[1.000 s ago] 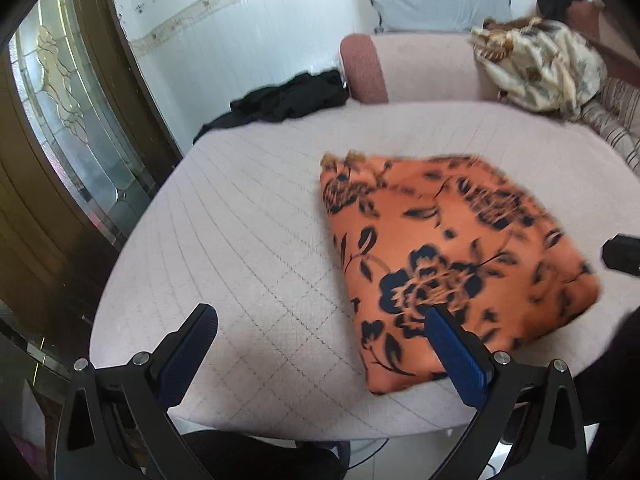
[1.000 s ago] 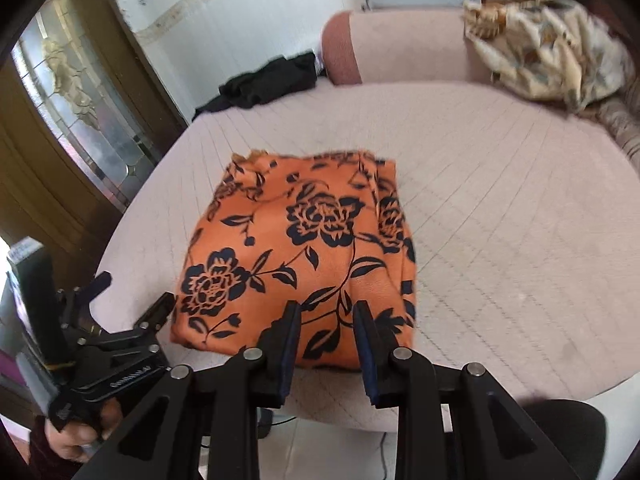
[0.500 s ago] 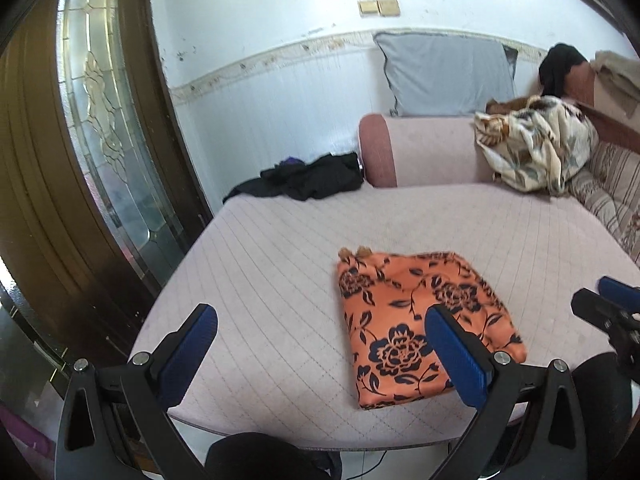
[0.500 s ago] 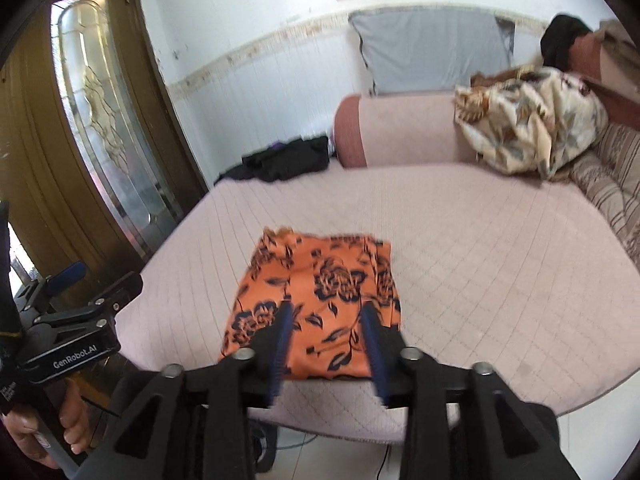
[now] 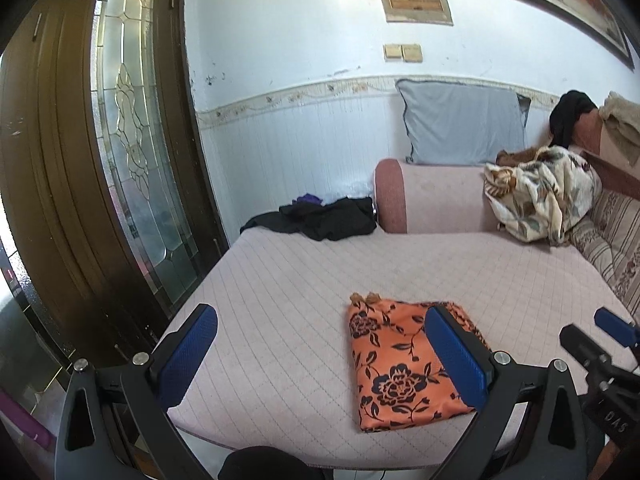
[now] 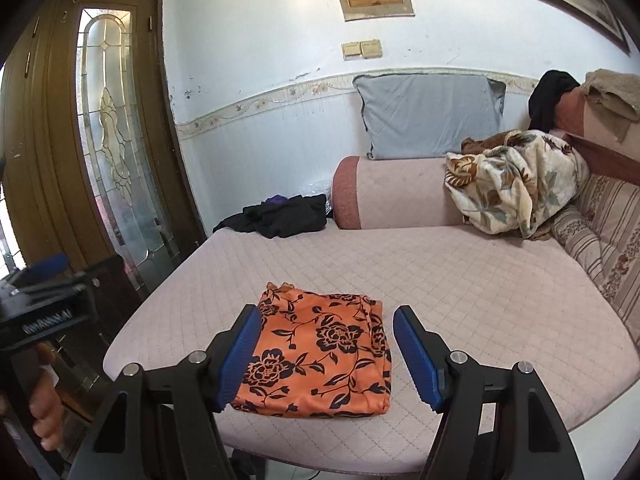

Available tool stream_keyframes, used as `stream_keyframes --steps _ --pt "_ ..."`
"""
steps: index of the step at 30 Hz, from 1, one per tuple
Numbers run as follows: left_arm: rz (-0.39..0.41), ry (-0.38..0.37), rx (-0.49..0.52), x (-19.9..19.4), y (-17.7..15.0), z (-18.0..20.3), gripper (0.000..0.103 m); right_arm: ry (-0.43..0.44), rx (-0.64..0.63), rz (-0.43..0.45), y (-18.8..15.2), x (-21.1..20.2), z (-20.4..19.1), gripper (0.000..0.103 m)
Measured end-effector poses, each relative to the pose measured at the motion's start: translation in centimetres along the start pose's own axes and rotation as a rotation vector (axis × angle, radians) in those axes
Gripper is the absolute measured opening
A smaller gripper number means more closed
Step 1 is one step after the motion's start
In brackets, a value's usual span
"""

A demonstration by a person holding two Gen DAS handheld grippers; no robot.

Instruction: Fold small clothes

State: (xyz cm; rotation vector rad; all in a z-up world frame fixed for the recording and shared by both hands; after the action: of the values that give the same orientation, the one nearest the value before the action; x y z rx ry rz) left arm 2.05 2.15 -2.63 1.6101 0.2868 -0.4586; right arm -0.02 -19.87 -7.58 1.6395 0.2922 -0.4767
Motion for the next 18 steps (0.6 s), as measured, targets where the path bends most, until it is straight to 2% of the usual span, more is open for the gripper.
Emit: stream_keyframes --steps 18 --pt "0.013 0.014 -0.012 0.6 1.2 -0.9 0.103 -0.022 -0.041 -0.012 -0.8 2.2 -0.4 0.073"
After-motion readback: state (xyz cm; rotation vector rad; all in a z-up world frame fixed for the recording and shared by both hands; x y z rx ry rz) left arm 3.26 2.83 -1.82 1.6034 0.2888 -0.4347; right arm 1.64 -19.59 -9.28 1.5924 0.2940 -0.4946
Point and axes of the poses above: each gripper's, at about its wrist camera, not at the fingertips, and x roughly the way its jaws point, z to its right, y to its top, the point moved 4 cm from there along x, roughly the way its jaws point, and after that the axes turned 11 degrees about -y, right-handed, at the moved point
